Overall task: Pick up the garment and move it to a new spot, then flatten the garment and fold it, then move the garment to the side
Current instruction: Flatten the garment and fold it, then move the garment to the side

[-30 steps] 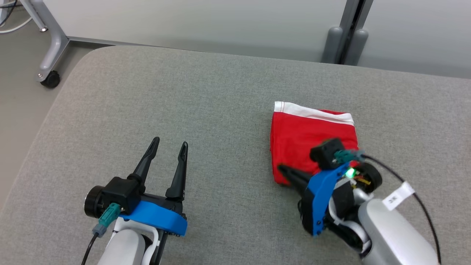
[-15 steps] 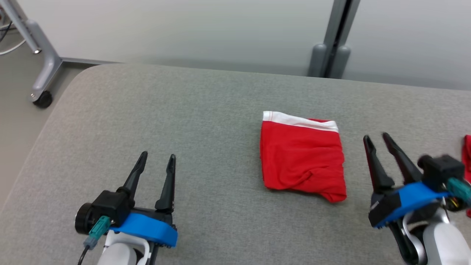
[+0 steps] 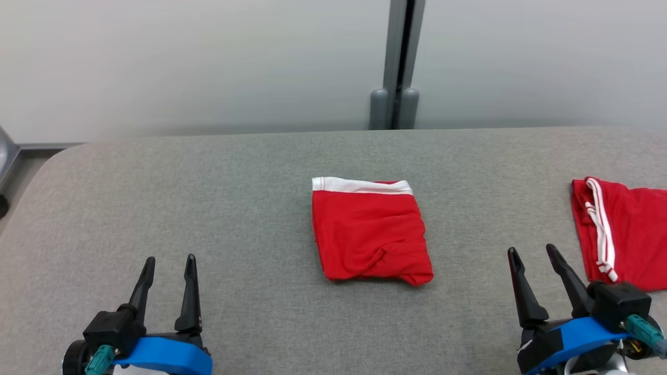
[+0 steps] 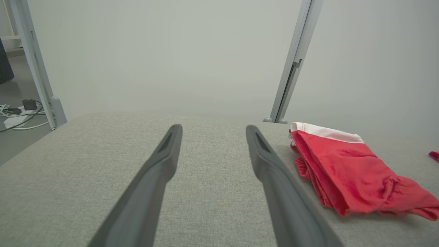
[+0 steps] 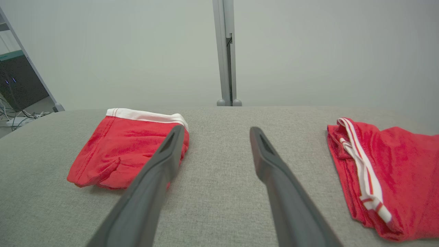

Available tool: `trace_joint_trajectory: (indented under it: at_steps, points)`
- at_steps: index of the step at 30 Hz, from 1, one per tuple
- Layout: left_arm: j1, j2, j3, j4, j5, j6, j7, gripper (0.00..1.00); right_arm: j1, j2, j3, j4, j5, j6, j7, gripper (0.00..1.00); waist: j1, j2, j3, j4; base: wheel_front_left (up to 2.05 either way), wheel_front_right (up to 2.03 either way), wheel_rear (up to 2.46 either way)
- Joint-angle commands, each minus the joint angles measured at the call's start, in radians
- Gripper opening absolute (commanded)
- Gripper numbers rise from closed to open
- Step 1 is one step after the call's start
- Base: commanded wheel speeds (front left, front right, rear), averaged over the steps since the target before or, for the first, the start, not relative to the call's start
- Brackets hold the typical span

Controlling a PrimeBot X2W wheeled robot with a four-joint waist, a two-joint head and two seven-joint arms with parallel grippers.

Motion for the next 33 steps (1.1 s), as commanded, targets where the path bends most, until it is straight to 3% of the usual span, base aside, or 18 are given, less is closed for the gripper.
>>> trace_joint_trajectory:
  at_steps: [1,25,30,33]
  points:
    - [0.009,0.009,0.005,0.003,0.010,0.004,-0.004,1.00,0.010,0.001,0.004,0.006,0.007,0.000,-0.008,1.00,0.0001,0.0000,-0.015,-0.016,0.00,0.00,0.00]
    - [0.017,-0.007,0.026,0.012,0.040,-0.017,-0.004,1.00,-0.024,-0.004,0.034,0.031,0.016,0.000,0.020,1.00,0.0001,0.0000,-0.011,-0.011,0.00,0.00,0.00]
    - [-0.025,-0.002,0.015,0.005,0.049,-0.022,-0.004,1.00,-0.139,-0.003,0.067,0.058,0.064,0.000,0.161,1.00,0.0001,0.0000,0.050,0.009,0.00,0.00,0.00]
    - [-0.069,0.000,-0.003,-0.003,0.057,-0.026,-0.004,1.00,-0.273,0.006,0.074,0.128,0.067,0.000,0.340,1.00,0.0001,0.0000,0.108,0.037,0.00,0.00,0.00]
